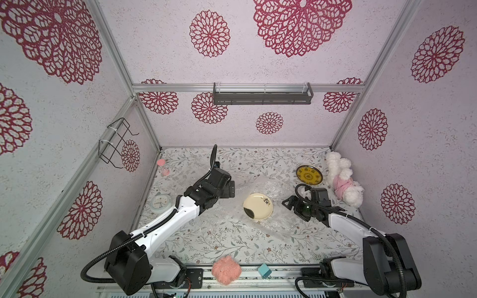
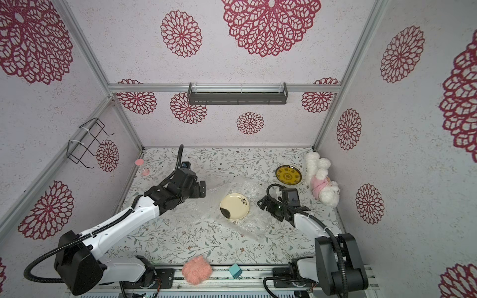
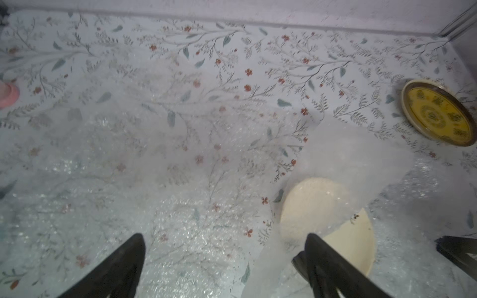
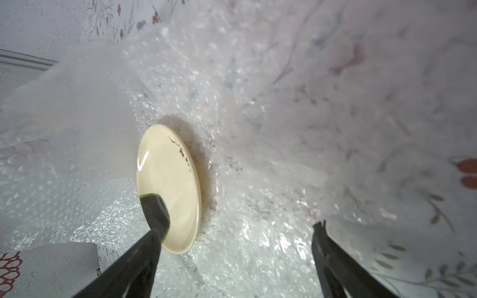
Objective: Unpack dinner plates from bubble wrap
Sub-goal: Unwrap the bubble wrap at the center of the board.
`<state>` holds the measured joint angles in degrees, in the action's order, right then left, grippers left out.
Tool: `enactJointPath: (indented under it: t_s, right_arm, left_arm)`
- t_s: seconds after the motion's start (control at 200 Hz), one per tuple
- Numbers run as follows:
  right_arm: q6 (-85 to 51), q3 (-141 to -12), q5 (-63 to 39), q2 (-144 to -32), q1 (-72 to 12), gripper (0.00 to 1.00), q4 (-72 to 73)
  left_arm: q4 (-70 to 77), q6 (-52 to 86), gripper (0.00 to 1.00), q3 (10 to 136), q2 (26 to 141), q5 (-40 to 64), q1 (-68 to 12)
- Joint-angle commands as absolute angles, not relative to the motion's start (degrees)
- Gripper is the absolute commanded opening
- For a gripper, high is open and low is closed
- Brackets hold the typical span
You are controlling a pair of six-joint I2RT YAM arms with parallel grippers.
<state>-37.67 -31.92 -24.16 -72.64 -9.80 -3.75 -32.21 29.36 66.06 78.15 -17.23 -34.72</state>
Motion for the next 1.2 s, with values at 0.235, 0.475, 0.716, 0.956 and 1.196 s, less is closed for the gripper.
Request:
enactJointPath:
  t_s: [0.235,0.475,0.716,0.956,1.196]
  right_arm:
    - [-37.7,-33.4,-25.1,-74.5,-9.9,0.92,-1.7]
    - [-37.9,-33.2,-25.6,-75.9,-9.9,0.92,-0.4]
    - [-38.5,-31.8,-26.2,-77.5,-9.5,0.92,1.0]
    - [-39.8,-30.3,-26.9,-78.0,-8.5,0.92,2.7]
    - [-42.0,-28.2,-28.1,-77.2,-6.2,0.92,4.3]
  left_arm:
    - [-46.3,4.1,0.97,90.3,93.5,6.4,-37.8]
    - [-53.0,-2.7,0.97,101.3,105.7,0.6,-44.3]
    - [-57.0,-4.7,0.97,110.2,117.5,-2.0,-49.9]
    - [-58.2,-4.3,0.97,114.0,125.9,-5.8,-51.4]
    - [-55.9,-3.0,0.97,114.4,128.9,-11.5,-52.6]
